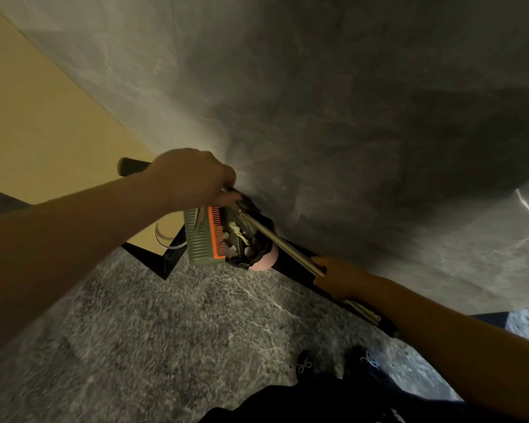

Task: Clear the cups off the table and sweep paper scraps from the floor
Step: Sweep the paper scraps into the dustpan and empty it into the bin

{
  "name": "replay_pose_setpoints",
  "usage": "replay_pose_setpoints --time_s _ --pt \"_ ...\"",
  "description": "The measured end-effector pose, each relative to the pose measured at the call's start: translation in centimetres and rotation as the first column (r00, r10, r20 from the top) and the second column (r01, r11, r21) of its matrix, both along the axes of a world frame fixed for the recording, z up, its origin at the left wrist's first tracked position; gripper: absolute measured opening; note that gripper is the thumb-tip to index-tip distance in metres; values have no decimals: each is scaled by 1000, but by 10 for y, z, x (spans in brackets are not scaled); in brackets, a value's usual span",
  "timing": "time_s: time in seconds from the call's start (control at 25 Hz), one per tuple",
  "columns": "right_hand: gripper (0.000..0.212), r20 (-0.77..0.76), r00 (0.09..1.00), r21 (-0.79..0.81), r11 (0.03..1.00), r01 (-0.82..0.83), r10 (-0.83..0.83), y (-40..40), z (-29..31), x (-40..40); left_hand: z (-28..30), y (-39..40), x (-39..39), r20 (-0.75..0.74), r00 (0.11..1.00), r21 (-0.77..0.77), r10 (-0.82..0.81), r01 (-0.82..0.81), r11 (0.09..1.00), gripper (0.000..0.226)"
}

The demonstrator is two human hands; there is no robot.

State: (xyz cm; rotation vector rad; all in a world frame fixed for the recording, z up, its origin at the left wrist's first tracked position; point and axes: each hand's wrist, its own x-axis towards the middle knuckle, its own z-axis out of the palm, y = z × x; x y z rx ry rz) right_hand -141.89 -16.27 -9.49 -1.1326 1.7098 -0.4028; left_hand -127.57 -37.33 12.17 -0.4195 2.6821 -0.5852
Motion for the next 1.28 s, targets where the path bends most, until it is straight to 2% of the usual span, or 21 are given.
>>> replay_pose_setpoints --time_s 0.16,0.32,0.48,0.6,0.68,0.8,0.92,1.0,1.12,1.28 --pt "32 31 999 -11 1000 18 -17 1 -1 0 -14 14 -5 98 994 13 -54 53 998 48" --pt "32 30 999 -4 1000 20 -20 2 -3 -2 0 2 -6 -7 1000 -5 -22 22 1000 49" --pt "36 29 999 -3 1000 21 -20 2 -2 0 -24 25 -15 132 986 55 -99 92 994 44" --pt "41 22 999 3 1000 30 -30 3 -2 -4 -8 8 -16 19 999 1 -42 42 999 47" --pt "37 22 999 0 1000 25 -25 3 -2 -4 -11 12 -17 13 998 11 -62 62 998 47" --pt "29 33 999 -8 1000 8 -8 3 1 -4 -18 20 -18 107 991 73 -77 69 995 49" --pt "18 45 999 -17 1000 12 -11 2 4 -4 1 1 -22 -11 1000 27 -19 19 999 61" --pt "7 39 999 -19 1000 8 -7 3 5 -3 -5 11 -28 2 999 29 -32 32 999 58" --pt "9 28 1000 -25 1000 -10 11 4 8 -4 -27 38 -31 146 985 74 -88 78 994 45" --pt "16 33 999 -3 1000 -8 9 3 8 -5 -6 18 -50 71 996 8 -47 47 999 53"
